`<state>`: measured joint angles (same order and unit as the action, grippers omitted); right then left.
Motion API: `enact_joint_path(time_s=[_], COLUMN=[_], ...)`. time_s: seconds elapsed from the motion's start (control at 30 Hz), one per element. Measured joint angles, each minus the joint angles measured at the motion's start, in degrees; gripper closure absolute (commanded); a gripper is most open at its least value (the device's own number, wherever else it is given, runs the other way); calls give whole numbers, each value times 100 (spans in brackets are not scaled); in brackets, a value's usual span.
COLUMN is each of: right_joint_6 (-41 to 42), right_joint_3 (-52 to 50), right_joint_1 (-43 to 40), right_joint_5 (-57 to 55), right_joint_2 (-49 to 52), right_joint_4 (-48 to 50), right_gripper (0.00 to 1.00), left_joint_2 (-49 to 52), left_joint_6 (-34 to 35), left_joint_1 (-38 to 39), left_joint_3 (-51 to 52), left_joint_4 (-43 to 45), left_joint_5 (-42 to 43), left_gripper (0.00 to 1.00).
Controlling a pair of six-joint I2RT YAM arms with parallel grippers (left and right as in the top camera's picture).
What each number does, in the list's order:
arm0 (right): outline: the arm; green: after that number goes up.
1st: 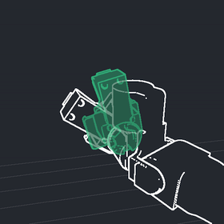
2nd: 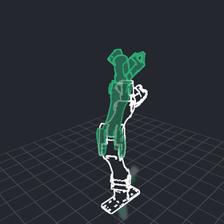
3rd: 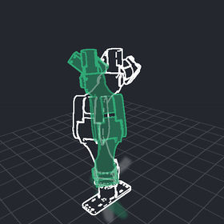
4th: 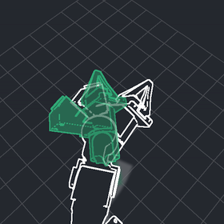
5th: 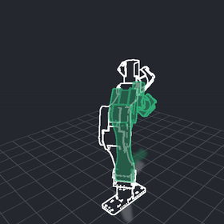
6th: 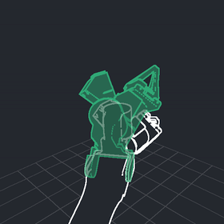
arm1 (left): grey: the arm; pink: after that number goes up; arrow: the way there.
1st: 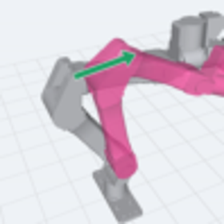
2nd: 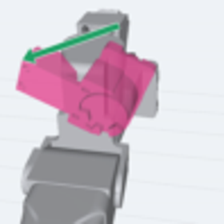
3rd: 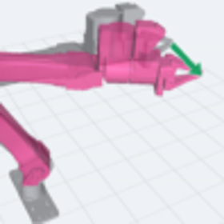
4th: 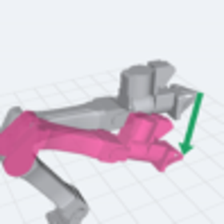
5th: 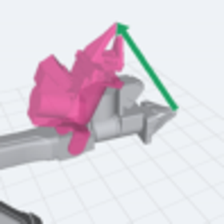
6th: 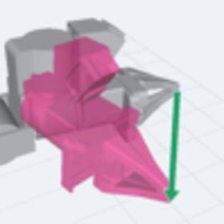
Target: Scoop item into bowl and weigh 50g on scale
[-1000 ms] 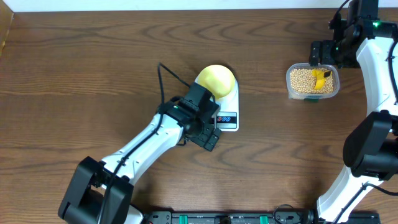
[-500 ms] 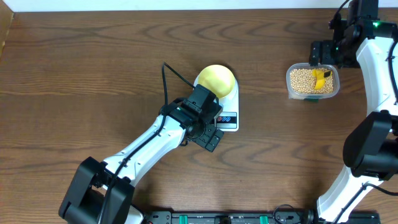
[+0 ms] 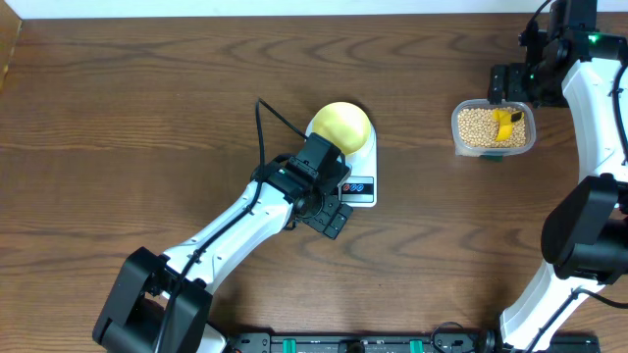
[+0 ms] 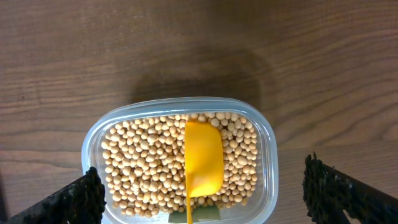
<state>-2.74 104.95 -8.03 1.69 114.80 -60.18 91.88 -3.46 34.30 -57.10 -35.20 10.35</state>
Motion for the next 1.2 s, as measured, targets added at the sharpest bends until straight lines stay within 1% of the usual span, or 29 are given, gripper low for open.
enact_joint_path(time_s=[0.47,0.53,0.57,0.73,0.77,0.87,0.9,0.97,1.1,1.13,1.17,1.2], right_joint_6=[0,0,15,4,20,59,70,103,107,107,107,118], right_joint_3=[0,0,0,0,0,0,0,0,-13,-39,-66,-101], right_joint_1=[0,0,0,0,0,0,0,0,7,7,7,7], right_joint_5=[103,133,142,157,155,164,166,175,170,170,168,166], right_joint_2=[0,0,0,-4,-11,-57,-74,-109,-142,-144,-146,-146], right_joint_4=[0,-63,-166,-772,-903,-1401,-1574,-1939,-2179,-2122,-2079,-2015], right_gripper=[1,10,16,29,33,52,53,46,43,45,49,57], left_joint_2=[0,0,0,0,0,0,0,0,0,0,0,0], left_joint_6=[0,0,0,0,0,0,0,0,0,0,0,0], left_joint_1=[0,0,0,0,0,0,0,0,0,0,0,0], left_joint_3=[0,0,0,0,0,0,0,0,-2,-2,-2,-2], left_joint_4=[-20,-20,-20,-17,-20,-17,-22,-24,-35,-33,-35,-37], left_joint_5=[-4,-2,-4,-20,-20,-20,-20,-20,-20,-22,-22,-22], left_gripper=[2,2,2,2,2,2,2,2,2,2,2,2])
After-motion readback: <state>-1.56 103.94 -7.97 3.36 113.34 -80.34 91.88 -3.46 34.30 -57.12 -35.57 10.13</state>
